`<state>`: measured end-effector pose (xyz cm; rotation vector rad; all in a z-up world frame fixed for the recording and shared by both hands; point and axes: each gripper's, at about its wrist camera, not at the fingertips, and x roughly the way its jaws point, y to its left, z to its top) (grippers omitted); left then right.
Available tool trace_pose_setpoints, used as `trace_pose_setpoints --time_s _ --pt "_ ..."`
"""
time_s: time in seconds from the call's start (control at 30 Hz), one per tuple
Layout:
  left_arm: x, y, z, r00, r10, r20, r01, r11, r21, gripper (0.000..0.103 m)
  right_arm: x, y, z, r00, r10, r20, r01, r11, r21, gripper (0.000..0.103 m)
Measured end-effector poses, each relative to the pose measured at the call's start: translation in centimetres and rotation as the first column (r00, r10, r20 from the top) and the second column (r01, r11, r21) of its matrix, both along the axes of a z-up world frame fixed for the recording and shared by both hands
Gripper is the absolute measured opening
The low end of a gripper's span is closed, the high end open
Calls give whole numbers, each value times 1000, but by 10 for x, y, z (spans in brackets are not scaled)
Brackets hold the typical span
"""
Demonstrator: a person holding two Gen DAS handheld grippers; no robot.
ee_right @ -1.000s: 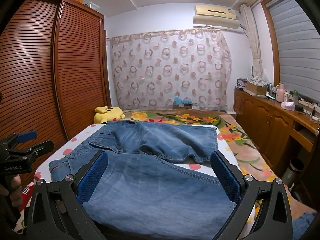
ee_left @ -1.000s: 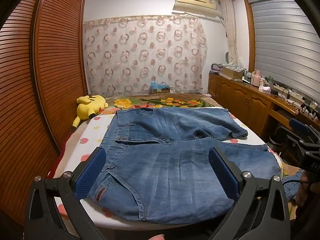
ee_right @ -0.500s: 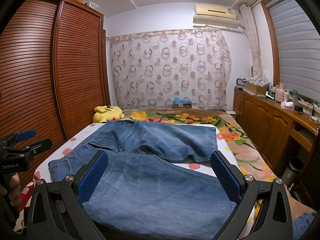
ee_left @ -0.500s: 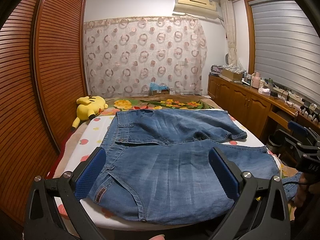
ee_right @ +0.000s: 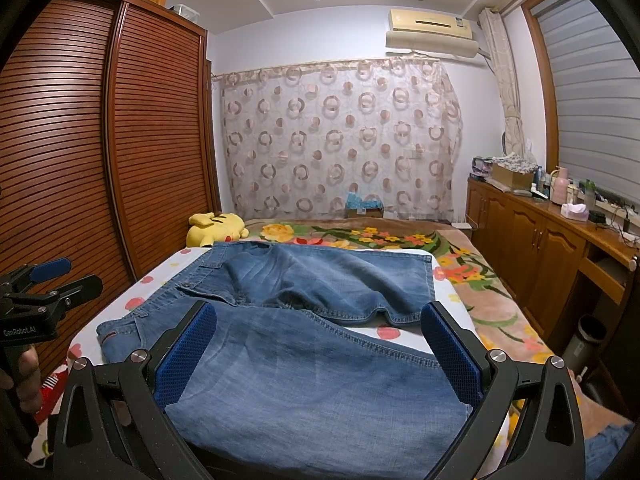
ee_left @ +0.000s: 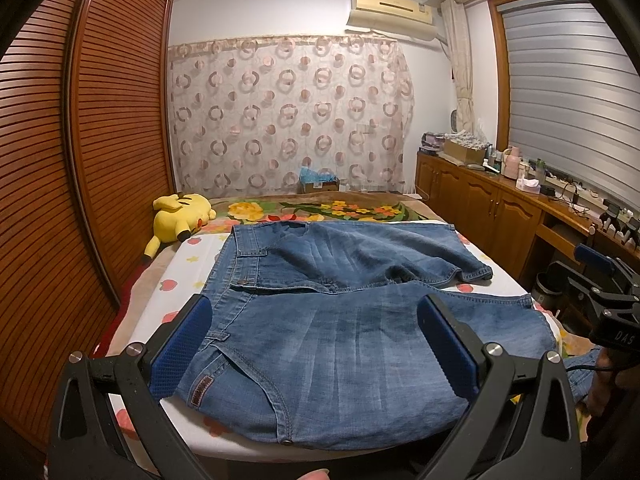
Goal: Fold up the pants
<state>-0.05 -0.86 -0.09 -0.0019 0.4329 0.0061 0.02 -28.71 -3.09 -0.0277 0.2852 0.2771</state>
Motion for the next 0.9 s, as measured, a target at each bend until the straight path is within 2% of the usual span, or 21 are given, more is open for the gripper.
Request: trace_pose_setpoints --time_s 0.9 --pt "-3 -1 11 1000 -7 3 7 1000 -12 103 -1 0 0 1000 -1 0 1 1000 0 102"
